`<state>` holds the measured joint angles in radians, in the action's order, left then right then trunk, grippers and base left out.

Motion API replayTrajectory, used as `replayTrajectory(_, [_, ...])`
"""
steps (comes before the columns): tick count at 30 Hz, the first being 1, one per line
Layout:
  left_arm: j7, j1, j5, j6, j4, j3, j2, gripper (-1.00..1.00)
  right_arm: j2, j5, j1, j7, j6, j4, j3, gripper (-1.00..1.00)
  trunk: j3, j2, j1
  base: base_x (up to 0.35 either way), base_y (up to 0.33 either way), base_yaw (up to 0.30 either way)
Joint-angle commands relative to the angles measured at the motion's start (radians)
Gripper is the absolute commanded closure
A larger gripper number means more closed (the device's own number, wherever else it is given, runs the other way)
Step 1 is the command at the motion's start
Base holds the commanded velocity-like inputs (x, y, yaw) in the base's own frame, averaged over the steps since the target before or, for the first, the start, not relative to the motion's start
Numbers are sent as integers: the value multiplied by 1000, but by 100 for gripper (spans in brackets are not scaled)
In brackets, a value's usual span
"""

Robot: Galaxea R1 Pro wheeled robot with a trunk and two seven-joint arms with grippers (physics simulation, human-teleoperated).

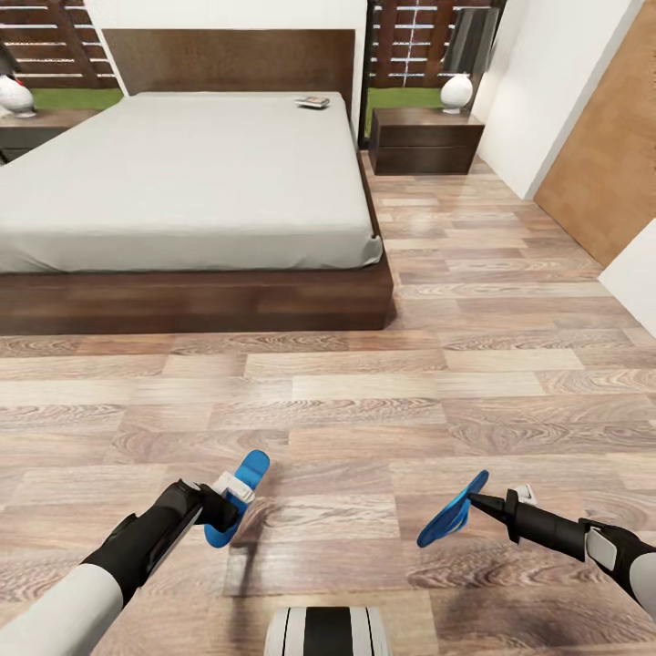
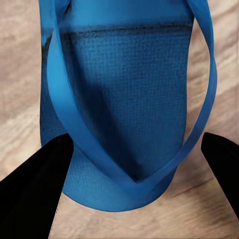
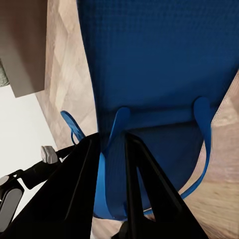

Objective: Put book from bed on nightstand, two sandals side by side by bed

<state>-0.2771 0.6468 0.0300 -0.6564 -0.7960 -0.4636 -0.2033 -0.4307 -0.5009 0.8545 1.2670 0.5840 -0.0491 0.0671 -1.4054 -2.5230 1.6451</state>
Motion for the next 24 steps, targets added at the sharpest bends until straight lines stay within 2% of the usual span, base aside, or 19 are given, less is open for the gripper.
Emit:
replayTrajectory(1, [-4,1,3,-4,-1,-3,-1,100,0,-10,2,8,11,-3,8,100,3,0,-1,0,0,0])
replayTrajectory(4, [-4,1,3,-12,-2,-3,-1,100,0,-9,2,8,11,-3,8,100,15,1,-2,0,0,0])
replayTrajectory(19, [-11,1,-2,-138,-57,-3,0,100,-3,-8,2,9,11,-3,8,100,73,4,-9,0,0,0])
replayTrajectory(24, [-70,1,0,-153,-70,-3,-7,100,-3,-7,2,9,12,-4,8,100,92,5,-11,0,0,0])
